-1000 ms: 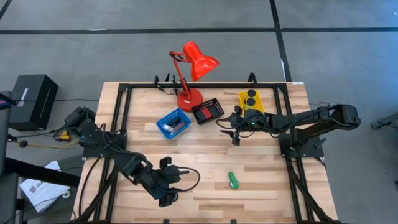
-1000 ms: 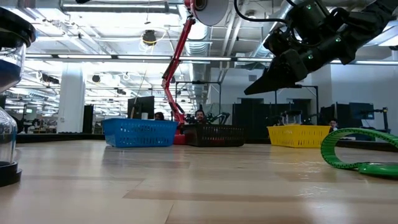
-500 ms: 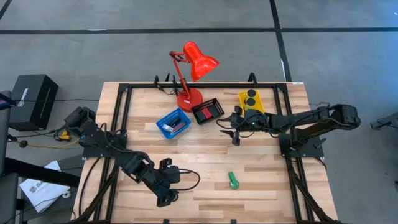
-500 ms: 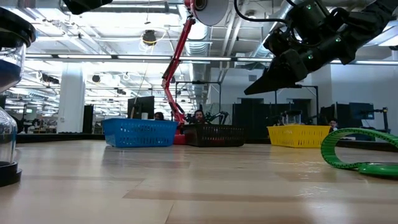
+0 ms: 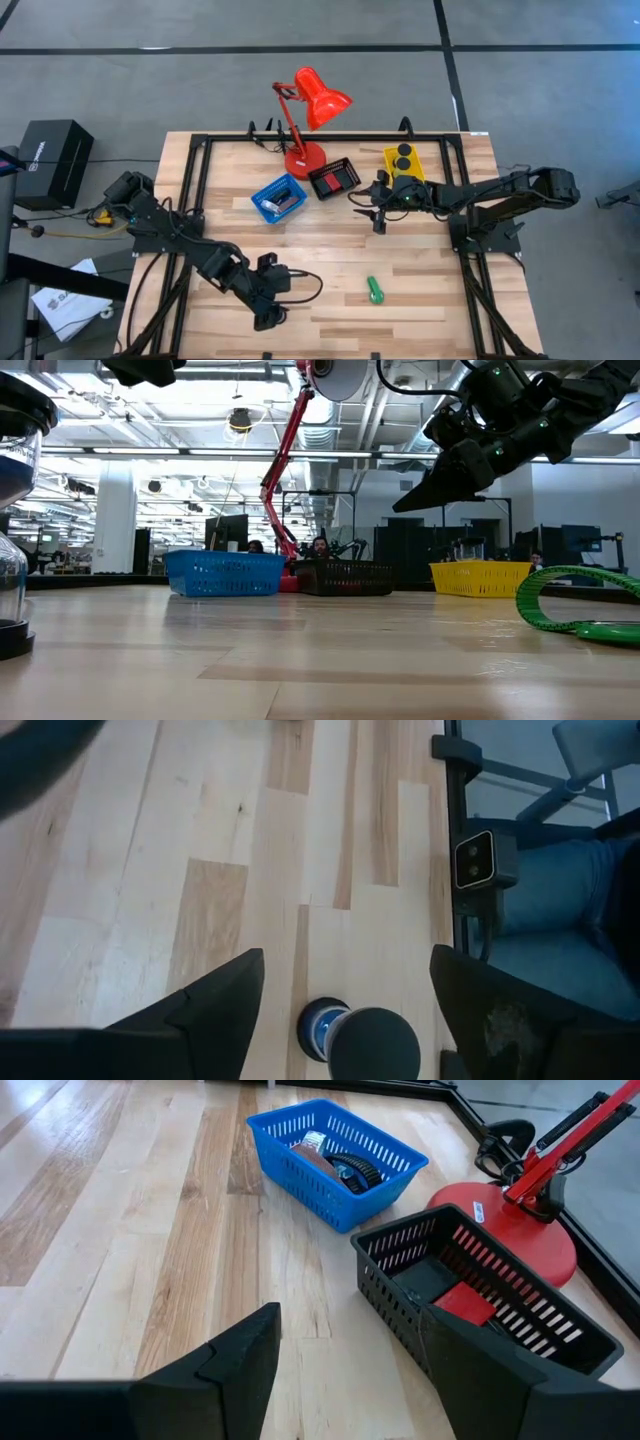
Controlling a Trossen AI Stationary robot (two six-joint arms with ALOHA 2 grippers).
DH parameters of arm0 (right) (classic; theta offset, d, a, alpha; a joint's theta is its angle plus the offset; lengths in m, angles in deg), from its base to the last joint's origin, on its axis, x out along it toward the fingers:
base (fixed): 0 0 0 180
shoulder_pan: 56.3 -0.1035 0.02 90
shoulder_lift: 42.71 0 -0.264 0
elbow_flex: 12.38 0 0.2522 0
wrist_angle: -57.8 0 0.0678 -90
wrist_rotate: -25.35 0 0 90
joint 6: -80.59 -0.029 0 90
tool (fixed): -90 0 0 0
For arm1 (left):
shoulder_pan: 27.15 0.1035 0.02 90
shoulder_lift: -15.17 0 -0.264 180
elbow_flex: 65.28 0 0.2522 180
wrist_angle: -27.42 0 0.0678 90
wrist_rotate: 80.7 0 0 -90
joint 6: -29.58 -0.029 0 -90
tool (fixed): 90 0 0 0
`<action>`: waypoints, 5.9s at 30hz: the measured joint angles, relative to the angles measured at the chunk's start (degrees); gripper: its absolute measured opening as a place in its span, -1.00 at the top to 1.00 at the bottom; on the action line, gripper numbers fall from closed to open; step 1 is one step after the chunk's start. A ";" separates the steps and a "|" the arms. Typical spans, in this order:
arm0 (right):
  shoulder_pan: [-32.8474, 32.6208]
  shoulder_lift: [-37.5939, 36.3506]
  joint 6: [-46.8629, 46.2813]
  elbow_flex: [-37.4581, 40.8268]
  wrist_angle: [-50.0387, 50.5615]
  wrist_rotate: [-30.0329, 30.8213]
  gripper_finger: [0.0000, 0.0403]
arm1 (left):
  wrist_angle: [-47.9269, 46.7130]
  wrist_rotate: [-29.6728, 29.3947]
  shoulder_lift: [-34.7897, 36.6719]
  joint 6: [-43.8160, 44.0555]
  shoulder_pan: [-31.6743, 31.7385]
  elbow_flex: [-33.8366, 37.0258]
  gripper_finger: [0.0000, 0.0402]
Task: Pick & Place Office items
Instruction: Put the blue hourglass into the yellow bin
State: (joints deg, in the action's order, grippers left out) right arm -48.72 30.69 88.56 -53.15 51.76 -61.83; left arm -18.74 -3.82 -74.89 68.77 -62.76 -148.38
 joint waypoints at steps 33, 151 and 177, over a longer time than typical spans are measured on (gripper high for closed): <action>-0.05 0.00 -1.97 0.00 0.23 0.00 -0.14 | 0.68 0.73 -6.41 -2.45 -5.52 0.13 -0.44; -0.01 -31.94 -6.97 -0.06 33.58 0.18 -0.14 | 35.36 11.08 -11.26 -38.98 38.43 3.50 -0.11; -0.05 -27.19 -8.46 -0.02 33.95 0.18 -0.14 | 43.08 13.62 -20.59 -38.53 40.48 3.50 -0.29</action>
State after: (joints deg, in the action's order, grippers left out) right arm -48.77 3.50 80.10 -53.17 85.71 -61.65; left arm 24.34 9.80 -95.48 30.24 -22.28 -144.88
